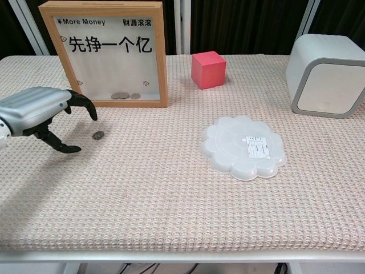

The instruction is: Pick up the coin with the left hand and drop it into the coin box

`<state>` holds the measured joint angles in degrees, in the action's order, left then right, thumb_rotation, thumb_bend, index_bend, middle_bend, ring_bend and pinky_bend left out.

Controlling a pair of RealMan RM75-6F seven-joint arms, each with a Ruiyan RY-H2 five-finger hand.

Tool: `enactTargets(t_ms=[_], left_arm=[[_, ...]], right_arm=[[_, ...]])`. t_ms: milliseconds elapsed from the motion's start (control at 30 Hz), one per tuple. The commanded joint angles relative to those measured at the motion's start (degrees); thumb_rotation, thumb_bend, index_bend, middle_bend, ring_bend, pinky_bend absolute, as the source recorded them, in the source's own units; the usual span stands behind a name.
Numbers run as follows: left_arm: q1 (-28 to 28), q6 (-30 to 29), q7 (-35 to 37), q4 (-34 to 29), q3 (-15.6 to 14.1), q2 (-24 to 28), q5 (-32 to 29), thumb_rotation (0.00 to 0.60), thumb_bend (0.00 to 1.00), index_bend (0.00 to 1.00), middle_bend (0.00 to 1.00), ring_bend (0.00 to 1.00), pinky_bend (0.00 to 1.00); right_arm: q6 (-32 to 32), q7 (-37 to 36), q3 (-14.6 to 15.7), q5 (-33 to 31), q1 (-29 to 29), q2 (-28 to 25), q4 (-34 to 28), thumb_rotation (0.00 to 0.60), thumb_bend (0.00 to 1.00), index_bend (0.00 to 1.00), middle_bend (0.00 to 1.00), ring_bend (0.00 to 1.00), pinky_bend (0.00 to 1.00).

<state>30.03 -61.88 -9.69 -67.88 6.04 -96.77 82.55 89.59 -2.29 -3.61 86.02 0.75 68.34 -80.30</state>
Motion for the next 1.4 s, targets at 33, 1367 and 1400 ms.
enactTargets(t_ms=[33, 1367, 1400], left_arm=[[0.52, -0.21, -0.44, 1.52, 0.24, -1.33, -0.30, 0.600, 0.16, 0.37, 0.25, 0.17, 0.32], [1.56, 1.53, -0.69, 4.44, -0.78, -3.79, -3.53, 0.600, 0.25, 0.43, 0.23, 0.16, 0.29], [1.59, 1.52, -0.51, 4.62, -0.81, -3.89, -3.47, 0.600, 0.25, 0.43, 0.23, 0.16, 0.29]], right_arm=[[0.03, -0.22, -0.03, -0.06, 0.06, -0.14, 0.00, 0.600, 0.29, 0.00, 0.00, 0.00, 0.00], [-2.27, -3.13, 0.43, -0.56, -0.29, -0.09, 2.36, 0.600, 0.29, 0.00, 0.00, 0.00, 0.00], [-2.28, -3.18, 0.43, -0.59, -0.28, -0.07, 2.41, 0.600, 0.29, 0.00, 0.00, 0.00, 0.00]])
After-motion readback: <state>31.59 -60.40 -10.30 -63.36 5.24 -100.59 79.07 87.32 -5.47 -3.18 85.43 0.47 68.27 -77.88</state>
